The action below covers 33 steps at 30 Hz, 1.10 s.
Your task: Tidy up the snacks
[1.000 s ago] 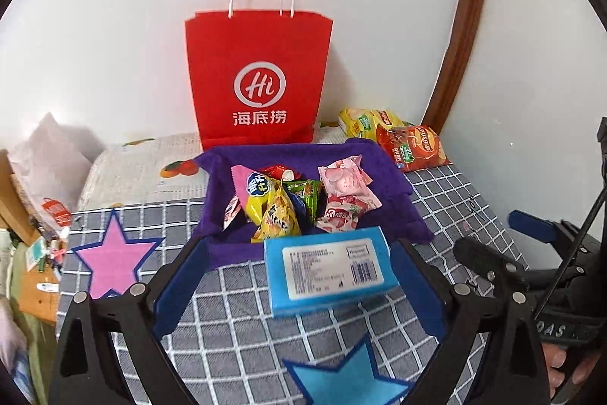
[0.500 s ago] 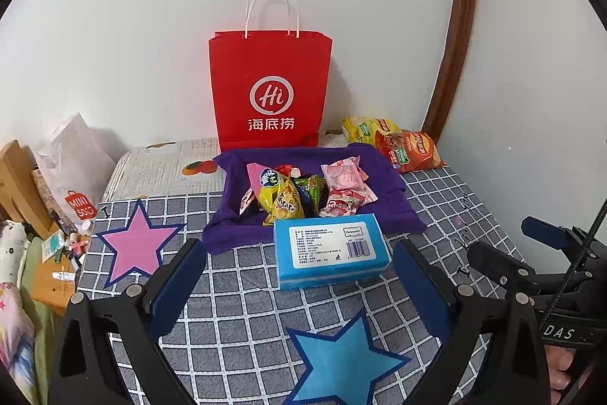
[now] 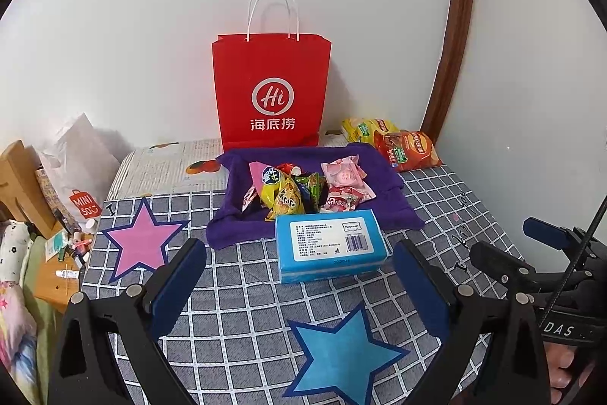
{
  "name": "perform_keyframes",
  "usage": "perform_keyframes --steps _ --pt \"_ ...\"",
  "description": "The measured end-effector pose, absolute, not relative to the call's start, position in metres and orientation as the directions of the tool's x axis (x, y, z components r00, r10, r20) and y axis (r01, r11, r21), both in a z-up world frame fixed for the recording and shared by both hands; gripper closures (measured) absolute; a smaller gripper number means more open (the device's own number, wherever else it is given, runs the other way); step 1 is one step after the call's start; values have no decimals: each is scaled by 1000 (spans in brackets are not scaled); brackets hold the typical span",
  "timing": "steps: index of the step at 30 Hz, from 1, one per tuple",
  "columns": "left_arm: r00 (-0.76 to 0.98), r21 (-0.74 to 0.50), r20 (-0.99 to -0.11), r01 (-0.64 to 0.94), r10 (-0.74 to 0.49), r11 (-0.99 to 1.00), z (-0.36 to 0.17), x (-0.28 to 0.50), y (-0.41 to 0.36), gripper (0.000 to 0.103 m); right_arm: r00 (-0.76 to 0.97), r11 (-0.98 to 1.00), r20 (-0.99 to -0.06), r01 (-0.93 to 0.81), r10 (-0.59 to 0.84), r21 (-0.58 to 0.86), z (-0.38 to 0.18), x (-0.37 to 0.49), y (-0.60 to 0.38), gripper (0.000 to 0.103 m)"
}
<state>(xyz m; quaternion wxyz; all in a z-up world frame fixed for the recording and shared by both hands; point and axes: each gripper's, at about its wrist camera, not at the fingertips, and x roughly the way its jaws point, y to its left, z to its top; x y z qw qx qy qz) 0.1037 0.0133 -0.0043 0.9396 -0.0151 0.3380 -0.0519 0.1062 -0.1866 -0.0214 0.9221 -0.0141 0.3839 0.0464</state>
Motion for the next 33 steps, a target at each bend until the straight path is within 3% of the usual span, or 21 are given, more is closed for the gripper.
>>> perform_keyframes --steps 33 --pt "764 -65 -636 88 -110 994 -3 98 13 4 705 996 -705 -88 72 13 -16 99 -187 2"
